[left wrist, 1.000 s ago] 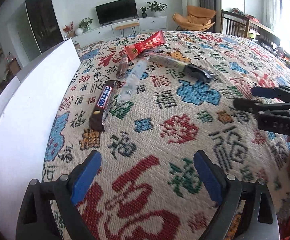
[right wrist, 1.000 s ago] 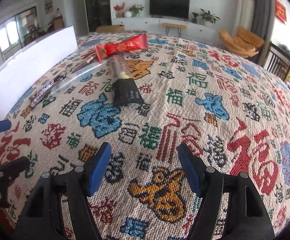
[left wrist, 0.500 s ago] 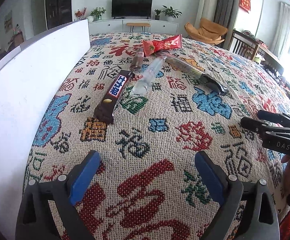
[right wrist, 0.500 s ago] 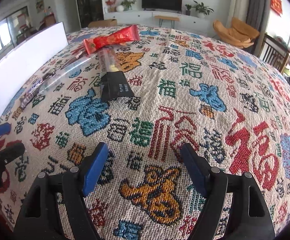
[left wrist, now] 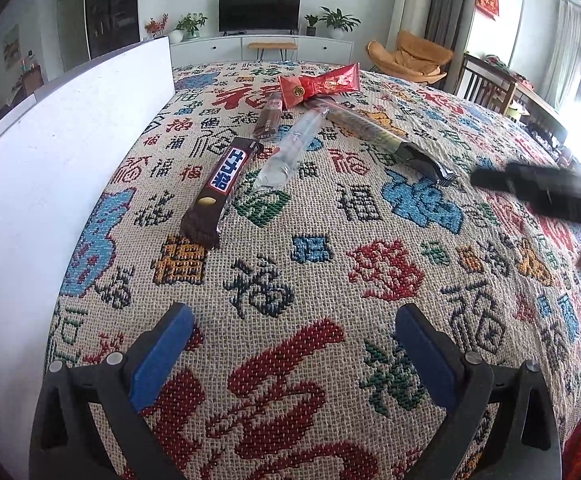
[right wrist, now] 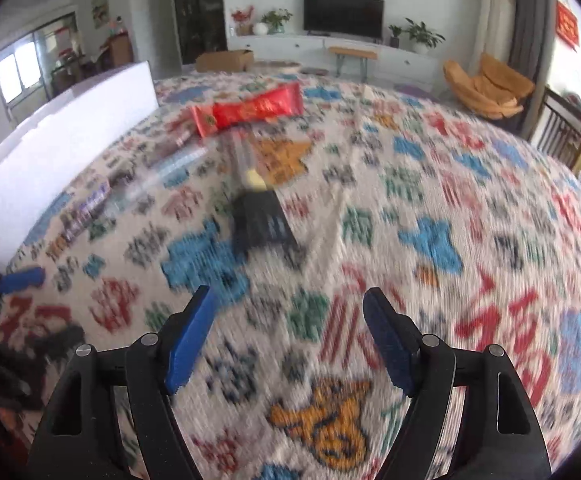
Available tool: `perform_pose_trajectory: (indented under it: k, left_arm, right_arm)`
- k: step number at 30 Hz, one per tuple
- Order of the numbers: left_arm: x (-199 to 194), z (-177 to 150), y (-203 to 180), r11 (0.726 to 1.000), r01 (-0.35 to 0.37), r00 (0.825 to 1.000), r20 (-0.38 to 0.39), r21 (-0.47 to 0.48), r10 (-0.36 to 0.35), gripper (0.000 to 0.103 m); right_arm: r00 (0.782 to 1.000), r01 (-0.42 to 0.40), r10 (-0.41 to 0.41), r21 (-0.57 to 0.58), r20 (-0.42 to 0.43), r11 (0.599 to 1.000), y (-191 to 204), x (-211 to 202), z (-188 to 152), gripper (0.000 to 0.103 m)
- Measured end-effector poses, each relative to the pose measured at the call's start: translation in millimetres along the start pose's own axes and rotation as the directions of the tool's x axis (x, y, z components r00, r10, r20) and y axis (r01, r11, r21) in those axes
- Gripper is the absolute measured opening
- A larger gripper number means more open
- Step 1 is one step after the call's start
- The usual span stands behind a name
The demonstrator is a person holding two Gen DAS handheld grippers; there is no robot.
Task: Organize snacks
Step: 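Grasp the clear tube packet with black end with the right gripper and lift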
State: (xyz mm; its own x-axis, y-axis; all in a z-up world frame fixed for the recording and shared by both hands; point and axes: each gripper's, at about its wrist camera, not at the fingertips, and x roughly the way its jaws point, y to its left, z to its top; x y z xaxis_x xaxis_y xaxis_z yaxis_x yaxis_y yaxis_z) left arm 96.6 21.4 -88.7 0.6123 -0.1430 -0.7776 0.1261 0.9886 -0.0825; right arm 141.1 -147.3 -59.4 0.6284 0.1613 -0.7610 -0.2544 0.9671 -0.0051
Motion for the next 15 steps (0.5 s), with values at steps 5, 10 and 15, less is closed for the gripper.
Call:
perform_pose_trajectory:
  k: [5, 10, 15]
  left_arm:
    - [1, 0, -2, 1.0, -0.01, 1.0, -0.004, 0.008, 0.01, 0.1]
    - [1, 0, -1, 1.0, -0.002, 1.0, -0.001, 0.001, 0.002, 0.1]
    - [0, 0, -1, 1.0, -0.002, 1.0, -0.001, 0.001, 0.002, 0.1]
  right_arm:
    - [0.981, -0.096, 0.081, -0.077, -0.175, 0.992, 25, 60, 70, 0.077]
    - [0.959, -0.048, 0.034, -0.042, -0.281, 0.998, 28, 117, 91, 0.069]
    - [0.965, -0.024, 0.014, -0.033, -0.264, 0.999, 27, 112, 89, 0.038]
